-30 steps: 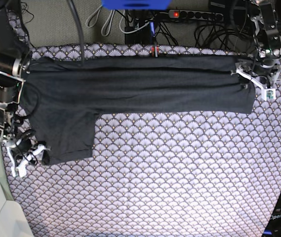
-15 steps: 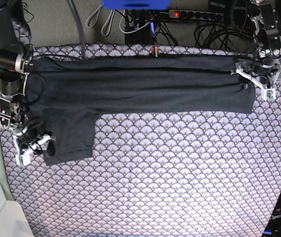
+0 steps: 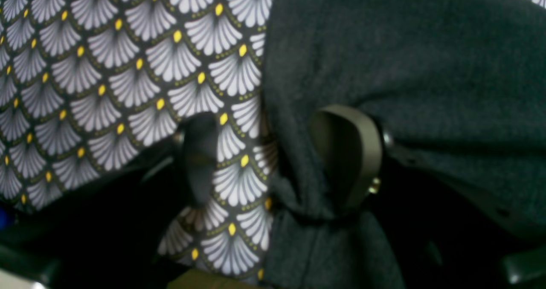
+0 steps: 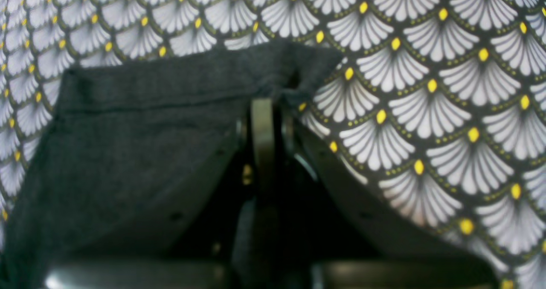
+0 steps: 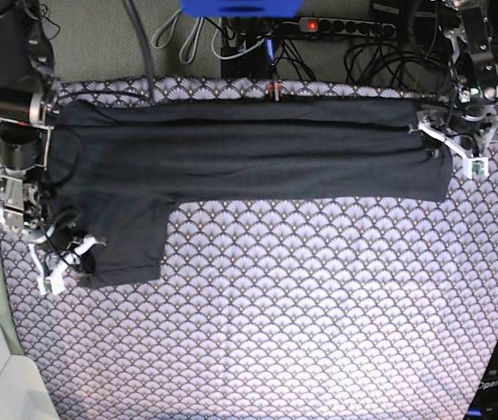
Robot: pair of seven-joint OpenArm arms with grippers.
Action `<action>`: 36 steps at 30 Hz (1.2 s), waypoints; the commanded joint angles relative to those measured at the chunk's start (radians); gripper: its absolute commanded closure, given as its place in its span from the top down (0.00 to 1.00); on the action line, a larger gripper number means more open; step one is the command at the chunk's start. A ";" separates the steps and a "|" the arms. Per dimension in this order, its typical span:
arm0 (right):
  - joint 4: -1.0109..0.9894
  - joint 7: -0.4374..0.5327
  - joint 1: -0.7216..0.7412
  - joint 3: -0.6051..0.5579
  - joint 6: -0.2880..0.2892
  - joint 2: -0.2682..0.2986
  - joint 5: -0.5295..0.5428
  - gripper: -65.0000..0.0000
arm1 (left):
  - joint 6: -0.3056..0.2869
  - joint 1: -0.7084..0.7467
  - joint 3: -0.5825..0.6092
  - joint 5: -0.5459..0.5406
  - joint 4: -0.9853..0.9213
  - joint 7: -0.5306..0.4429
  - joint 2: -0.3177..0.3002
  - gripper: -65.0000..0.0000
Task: Fold the T-shirt properly
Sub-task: 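Grasp the protruding sleeve with the right gripper and tuck it into the band, then grip both ends of the long grey band with both grippers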
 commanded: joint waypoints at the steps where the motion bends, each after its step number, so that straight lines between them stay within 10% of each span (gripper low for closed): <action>1: 0.062 -0.005 -0.021 0.005 0.004 0.029 0.008 0.00 | 0.018 -0.002 -0.001 -0.001 0.007 0.023 -0.013 0.63; 17: 1.126 -0.276 -0.611 0.225 0.007 -0.086 0.008 0.00 | 0.018 -0.004 0.000 -0.006 0.007 0.016 -0.013 0.63; 36: 1.264 -0.285 -0.858 0.420 0.007 -0.155 0.008 0.00 | 0.016 -0.004 0.000 -0.007 0.006 0.014 -0.019 0.63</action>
